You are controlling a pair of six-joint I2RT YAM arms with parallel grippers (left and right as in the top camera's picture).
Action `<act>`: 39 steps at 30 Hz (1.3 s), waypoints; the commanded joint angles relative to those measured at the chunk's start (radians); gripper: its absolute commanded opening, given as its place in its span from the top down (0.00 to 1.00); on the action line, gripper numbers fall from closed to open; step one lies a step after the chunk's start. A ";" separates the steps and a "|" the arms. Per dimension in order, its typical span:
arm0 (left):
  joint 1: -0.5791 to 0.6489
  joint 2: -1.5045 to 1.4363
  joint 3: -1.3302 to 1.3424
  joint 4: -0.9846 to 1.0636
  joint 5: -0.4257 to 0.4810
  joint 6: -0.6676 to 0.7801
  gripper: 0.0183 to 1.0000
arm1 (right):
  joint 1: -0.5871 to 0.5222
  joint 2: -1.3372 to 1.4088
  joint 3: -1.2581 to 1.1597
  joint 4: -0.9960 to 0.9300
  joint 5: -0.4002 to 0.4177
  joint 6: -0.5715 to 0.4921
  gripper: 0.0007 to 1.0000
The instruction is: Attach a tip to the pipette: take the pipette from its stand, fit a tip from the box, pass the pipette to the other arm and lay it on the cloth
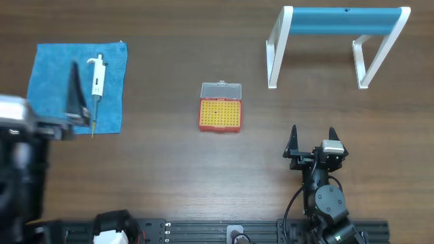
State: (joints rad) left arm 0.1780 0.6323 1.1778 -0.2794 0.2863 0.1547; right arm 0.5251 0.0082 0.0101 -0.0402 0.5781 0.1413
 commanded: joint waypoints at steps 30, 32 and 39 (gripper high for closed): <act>-0.237 -0.629 -1.172 0.205 -0.197 -0.262 0.00 | 0.004 -0.005 -0.006 -0.002 0.016 0.003 0.08; -0.237 -0.629 -1.172 0.205 -0.197 -0.262 0.00 | 0.004 -0.005 -0.006 -0.003 0.016 0.003 0.07; -0.237 -0.629 -1.172 0.205 -0.197 -0.262 0.00 | -0.187 -0.006 -0.006 -0.003 0.024 -0.013 0.07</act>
State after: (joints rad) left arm -0.0559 0.0128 0.0071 -0.0681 0.0689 -0.1097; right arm 0.4423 0.0082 0.0101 -0.0406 0.5789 0.1410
